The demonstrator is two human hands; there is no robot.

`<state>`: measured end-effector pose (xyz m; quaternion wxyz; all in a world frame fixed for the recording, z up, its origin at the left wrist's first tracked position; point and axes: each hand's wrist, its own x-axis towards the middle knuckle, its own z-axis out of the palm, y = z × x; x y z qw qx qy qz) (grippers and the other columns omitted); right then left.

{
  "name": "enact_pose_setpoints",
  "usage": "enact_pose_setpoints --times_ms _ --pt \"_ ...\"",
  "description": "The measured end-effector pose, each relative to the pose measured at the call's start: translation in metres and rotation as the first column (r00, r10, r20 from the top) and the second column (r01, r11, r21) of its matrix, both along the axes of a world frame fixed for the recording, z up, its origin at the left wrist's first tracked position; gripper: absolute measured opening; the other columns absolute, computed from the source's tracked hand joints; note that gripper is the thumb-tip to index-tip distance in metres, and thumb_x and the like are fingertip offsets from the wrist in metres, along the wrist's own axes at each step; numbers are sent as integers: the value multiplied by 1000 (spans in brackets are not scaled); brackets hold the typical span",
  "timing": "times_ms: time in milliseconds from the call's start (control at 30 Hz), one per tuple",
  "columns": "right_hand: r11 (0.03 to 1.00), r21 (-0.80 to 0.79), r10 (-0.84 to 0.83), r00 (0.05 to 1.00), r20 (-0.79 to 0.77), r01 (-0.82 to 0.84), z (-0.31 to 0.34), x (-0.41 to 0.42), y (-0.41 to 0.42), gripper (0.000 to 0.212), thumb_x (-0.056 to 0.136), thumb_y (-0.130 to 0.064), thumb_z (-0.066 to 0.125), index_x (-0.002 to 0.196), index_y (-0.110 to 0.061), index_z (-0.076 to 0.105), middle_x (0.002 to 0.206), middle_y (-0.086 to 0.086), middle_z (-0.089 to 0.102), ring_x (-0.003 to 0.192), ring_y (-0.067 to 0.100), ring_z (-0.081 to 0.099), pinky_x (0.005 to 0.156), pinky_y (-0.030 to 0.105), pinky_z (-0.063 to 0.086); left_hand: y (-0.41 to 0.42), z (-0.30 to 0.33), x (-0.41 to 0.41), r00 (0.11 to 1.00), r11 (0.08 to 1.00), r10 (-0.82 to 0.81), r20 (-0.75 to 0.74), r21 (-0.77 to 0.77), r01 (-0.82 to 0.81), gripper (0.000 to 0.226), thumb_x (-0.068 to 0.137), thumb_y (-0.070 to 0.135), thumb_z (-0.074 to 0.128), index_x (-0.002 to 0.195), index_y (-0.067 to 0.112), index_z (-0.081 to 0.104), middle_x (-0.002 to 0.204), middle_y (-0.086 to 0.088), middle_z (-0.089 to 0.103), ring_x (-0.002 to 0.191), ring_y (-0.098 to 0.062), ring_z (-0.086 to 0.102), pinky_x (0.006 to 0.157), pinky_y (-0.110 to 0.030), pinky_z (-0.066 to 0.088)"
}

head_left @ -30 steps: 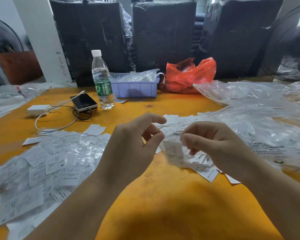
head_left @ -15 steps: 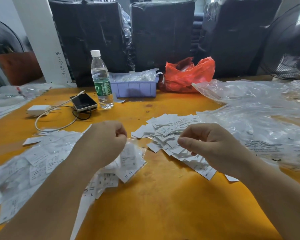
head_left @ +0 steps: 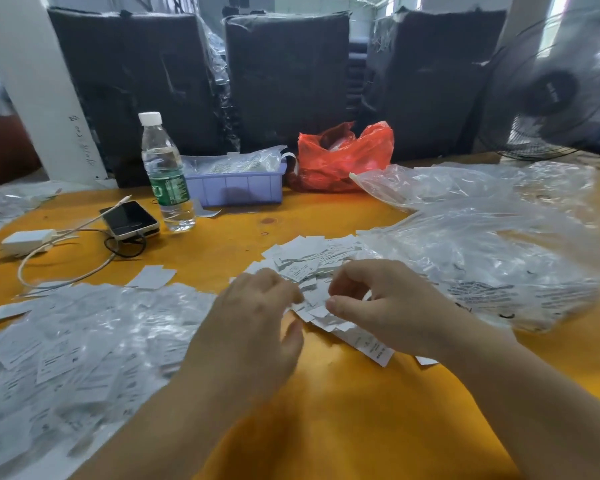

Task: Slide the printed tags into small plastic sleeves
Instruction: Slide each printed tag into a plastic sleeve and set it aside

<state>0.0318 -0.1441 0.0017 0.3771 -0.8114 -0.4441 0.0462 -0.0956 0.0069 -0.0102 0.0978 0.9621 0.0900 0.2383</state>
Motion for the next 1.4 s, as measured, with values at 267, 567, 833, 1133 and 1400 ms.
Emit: enact_pose_setpoints --times_ms 267,567,833,1133,1400 --pt "951 132 -309 904 296 281 18 27 -25 18 89 -14 55 98 -12 70 95 0 66 88 13 58 80 30 50 -49 2 68 988 987 -156 8 34 156 27 93 34 51 120 30 56 118 13 53 110 -9 43 83 -20 33" --pt "724 -262 -617 769 170 638 6 74 -57 15 79 -6 50 67 -14 52 67 5 53 57 22 51 50 27 38 -94 9 144 965 962 -257 -59 73 261 30 98 28 39 107 24 67 105 3 64 104 -23 49 90 -39 40" --pt "540 -425 -720 661 214 726 -7 97 -73 26 86 -27 58 109 -13 58 115 12 55 111 34 48 88 41 47 -97 -22 141 965 979 -191 -180 34 200 32 98 44 34 107 30 61 98 9 64 101 -19 48 93 -39 28" --pt "536 -399 -754 634 172 744 -9 103 -79 39 90 -14 50 128 -15 53 132 11 49 119 34 45 94 43 47 -104 -28 145 962 979 -199 -187 16 205 37 97 44 31 128 30 47 108 4 64 108 -22 48 92 -41 22" --pt "601 -316 -723 668 176 734 -10 106 -78 22 87 -13 58 107 -17 67 112 8 64 97 27 59 83 35 52 -104 -26 147 955 976 -215 -206 -1 220 33 97 42 34 120 26 53 113 1 63 109 -22 48 94 -42 22"
